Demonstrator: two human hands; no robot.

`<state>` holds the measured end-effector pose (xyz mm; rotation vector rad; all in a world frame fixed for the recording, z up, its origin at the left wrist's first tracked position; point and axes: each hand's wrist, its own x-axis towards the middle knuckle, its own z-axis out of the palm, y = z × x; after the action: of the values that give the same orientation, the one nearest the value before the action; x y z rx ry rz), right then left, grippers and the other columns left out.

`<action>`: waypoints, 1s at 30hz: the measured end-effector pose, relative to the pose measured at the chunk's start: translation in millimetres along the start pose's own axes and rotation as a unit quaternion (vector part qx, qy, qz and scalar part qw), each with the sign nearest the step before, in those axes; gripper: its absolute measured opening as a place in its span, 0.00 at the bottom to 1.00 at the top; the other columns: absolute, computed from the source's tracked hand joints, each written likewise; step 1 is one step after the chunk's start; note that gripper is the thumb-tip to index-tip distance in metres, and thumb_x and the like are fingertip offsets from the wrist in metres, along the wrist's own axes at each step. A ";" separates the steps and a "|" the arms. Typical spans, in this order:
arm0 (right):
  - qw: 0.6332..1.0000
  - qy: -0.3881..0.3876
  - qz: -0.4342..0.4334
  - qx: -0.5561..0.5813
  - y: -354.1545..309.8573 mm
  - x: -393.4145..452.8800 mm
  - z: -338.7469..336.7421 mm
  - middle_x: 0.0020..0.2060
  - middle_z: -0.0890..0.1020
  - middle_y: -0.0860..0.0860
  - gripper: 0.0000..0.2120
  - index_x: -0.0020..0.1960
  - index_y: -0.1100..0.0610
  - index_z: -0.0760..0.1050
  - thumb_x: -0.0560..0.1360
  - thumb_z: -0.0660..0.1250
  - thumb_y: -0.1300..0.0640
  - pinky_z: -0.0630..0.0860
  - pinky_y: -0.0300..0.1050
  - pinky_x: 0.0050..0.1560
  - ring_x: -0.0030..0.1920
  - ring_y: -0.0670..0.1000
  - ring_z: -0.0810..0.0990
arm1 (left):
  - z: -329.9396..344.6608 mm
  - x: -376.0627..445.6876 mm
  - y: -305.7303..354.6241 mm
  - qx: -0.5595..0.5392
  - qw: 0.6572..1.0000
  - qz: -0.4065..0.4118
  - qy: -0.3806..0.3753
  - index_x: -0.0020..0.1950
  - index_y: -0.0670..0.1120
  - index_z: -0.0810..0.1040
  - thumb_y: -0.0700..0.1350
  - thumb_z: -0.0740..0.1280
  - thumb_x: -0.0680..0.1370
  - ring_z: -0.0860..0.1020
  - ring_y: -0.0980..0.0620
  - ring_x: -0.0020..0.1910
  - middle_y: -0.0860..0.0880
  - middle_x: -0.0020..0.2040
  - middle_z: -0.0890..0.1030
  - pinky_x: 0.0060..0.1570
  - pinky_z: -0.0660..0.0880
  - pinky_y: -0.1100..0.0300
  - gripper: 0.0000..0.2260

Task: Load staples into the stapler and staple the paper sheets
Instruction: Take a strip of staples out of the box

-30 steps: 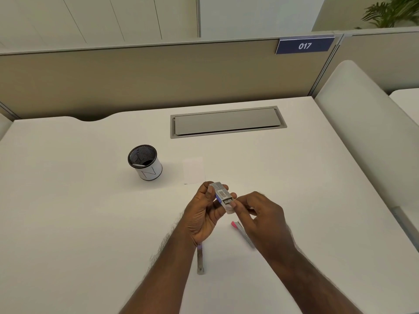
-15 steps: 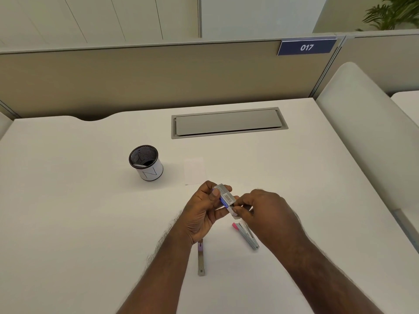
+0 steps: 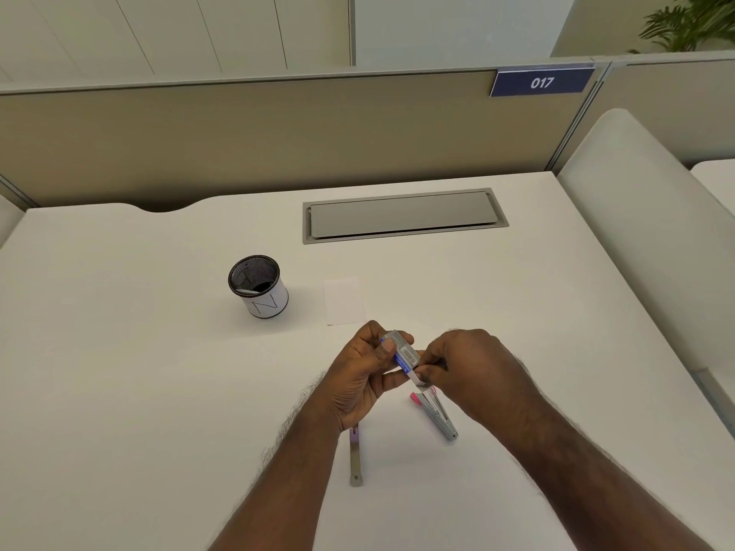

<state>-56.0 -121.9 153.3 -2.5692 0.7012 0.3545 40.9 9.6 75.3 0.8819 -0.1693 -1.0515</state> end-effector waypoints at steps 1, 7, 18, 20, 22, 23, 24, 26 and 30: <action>1.000 0.003 0.003 0.006 -0.3 -0.9 1.1 0.42 0.85 0.46 0.06 0.46 0.46 0.84 0.73 0.69 0.47 0.68 0.38 0.34 0.39 0.46 0.79 | -0.2 0.3 -0.3 -0.003 1.000 -0.001 0.000 0.38 0.51 0.78 0.43 0.66 0.75 0.84 0.47 0.47 0.46 0.50 0.84 0.37 0.82 0.60 0.07; 0.999 0.028 0.011 0.012 -1.5 -5.6 1.6 0.35 0.82 0.43 0.05 0.36 0.43 0.80 0.70 0.70 0.46 0.64 0.37 0.29 0.34 0.43 0.76 | -1.9 2.4 -3.6 0.003 1.000 0.007 0.005 0.38 0.51 0.78 0.42 0.65 0.76 0.84 0.47 0.46 0.45 0.50 0.84 0.37 0.82 0.59 0.08; 0.969 0.060 -0.190 -0.147 2.2 -12.4 1.4 0.46 0.77 0.47 0.12 0.56 0.44 0.79 0.80 0.58 0.47 0.69 0.41 0.38 0.42 0.50 0.78 | -7.7 2.5 -2.8 -0.023 0.999 0.022 0.009 0.44 0.45 0.71 0.45 0.68 0.75 0.85 0.48 0.45 0.45 0.49 0.84 0.36 0.82 0.60 0.06; 0.970 0.061 -0.191 -0.139 3.2 -12.7 0.7 0.47 0.77 0.46 0.11 0.56 0.44 0.78 0.80 0.58 0.47 0.69 0.41 0.38 0.42 0.50 0.78 | -7.1 1.1 -2.7 -0.025 0.999 0.024 0.008 0.43 0.46 0.75 0.45 0.68 0.74 0.85 0.49 0.45 0.45 0.49 0.84 0.37 0.82 0.59 0.04; 0.977 0.066 -0.174 -0.105 3.6 -13.6 0.4 0.47 0.78 0.45 0.10 0.55 0.43 0.78 0.79 0.60 0.46 0.71 0.42 0.40 0.43 0.48 0.78 | -5.5 -0.1 -1.5 -0.028 0.999 0.027 0.017 0.41 0.48 0.79 0.45 0.66 0.75 0.85 0.49 0.45 0.45 0.48 0.84 0.38 0.82 0.59 0.04; 0.980 0.069 -0.163 -0.087 4.0 -14.3 0.5 0.47 0.78 0.45 0.10 0.54 0.43 0.79 0.79 0.60 0.46 0.72 0.42 0.41 0.43 0.47 0.78 | -4.8 -0.5 -0.3 -0.029 0.999 0.026 0.022 0.40 0.49 0.81 0.44 0.65 0.76 0.85 0.49 0.45 0.45 0.48 0.85 0.38 0.82 0.59 0.07; 0.983 0.073 -0.155 -0.072 4.6 -14.5 1.0 0.46 0.78 0.44 0.09 0.53 0.42 0.79 0.79 0.60 0.45 0.73 0.42 0.42 0.43 0.47 0.78 | -4.7 -0.3 0.6 -0.029 0.999 0.025 0.026 0.39 0.50 0.82 0.44 0.64 0.76 0.85 0.48 0.45 0.46 0.48 0.85 0.38 0.82 0.59 0.08; 0.984 0.083 -0.149 -0.052 5.7 -14.9 2.8 0.45 0.78 0.43 0.09 0.53 0.41 0.79 0.78 0.61 0.45 0.72 0.41 0.41 0.42 0.46 0.78 | -4.6 -0.2 2.6 -0.030 0.999 0.027 0.029 0.39 0.49 0.82 0.44 0.64 0.76 0.85 0.47 0.46 0.45 0.48 0.84 0.38 0.82 0.60 0.08; 0.983 0.081 -0.156 -0.047 4.2 -15.2 4.4 0.44 0.77 0.43 0.10 0.54 0.41 0.80 0.79 0.61 0.45 0.69 0.41 0.38 0.40 0.47 0.77 | -4.4 0.0 3.2 -0.035 0.999 0.030 0.021 0.41 0.47 0.80 0.45 0.66 0.75 0.85 0.47 0.45 0.43 0.48 0.84 0.38 0.82 0.59 0.05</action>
<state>-71.6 -116.6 153.3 -2.7650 0.3298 0.0774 45.3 12.6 74.7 0.8301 -0.1224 -0.9760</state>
